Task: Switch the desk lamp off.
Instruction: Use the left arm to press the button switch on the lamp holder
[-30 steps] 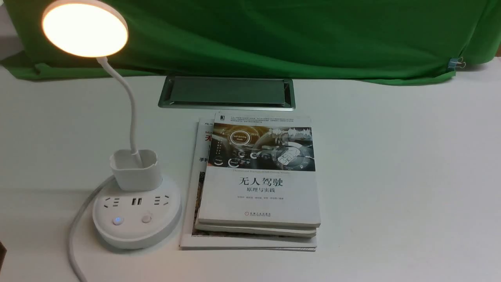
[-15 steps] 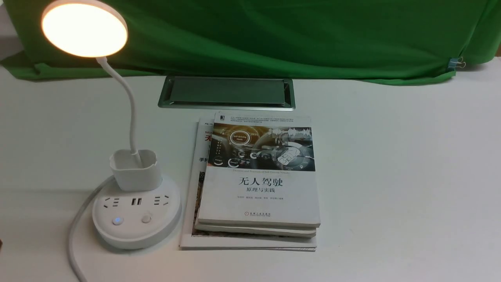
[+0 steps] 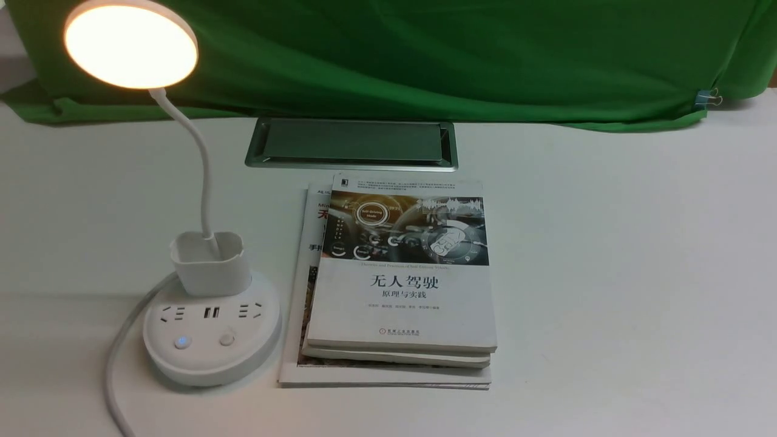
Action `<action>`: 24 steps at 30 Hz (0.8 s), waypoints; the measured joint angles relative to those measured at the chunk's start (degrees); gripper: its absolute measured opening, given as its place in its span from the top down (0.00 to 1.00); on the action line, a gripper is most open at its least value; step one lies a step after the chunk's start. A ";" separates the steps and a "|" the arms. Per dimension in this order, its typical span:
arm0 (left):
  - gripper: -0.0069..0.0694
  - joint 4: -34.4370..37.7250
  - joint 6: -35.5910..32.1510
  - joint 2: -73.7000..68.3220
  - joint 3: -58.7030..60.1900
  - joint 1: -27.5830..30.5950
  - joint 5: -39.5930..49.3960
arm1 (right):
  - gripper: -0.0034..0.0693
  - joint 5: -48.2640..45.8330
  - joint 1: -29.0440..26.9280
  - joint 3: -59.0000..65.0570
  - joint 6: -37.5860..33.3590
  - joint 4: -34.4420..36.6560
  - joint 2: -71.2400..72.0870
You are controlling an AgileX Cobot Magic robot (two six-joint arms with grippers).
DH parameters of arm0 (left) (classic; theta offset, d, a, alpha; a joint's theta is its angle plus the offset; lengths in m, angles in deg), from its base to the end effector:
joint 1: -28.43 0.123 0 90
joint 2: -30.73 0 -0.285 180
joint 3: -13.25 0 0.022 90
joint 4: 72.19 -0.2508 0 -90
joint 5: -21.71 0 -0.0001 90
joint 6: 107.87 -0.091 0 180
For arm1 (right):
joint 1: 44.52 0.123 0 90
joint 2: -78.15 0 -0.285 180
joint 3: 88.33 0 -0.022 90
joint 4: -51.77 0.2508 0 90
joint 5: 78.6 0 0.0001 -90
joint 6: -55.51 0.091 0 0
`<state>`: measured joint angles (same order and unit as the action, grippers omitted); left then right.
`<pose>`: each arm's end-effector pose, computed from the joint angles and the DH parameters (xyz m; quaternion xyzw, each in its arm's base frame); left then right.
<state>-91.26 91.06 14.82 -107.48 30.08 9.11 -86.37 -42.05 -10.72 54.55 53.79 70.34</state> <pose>0.0440 -0.0052 0.3273 0.0215 0.5245 -0.0086 0.8511 0.0567 0.0029 0.1985 -0.0107 0.7264 0.0228 0.6868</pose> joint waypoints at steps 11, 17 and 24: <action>0.88 -2.01 4.52 -13.29 -9.35 0.00 41.79 | 0.90 0.00 0.00 0.00 0.00 0.00 0.00; 0.88 13.62 -2.72 -19.97 -8.44 0.00 47.15 | 0.90 -0.04 0.00 0.00 0.00 0.00 0.00; 0.88 39.87 -32.81 -38.25 -13.73 0.00 54.71 | 0.90 -0.04 0.00 0.00 0.00 0.00 0.00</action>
<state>-51.40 58.25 -23.43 -121.21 30.08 63.82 -86.41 -42.05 -10.72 54.55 53.79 70.34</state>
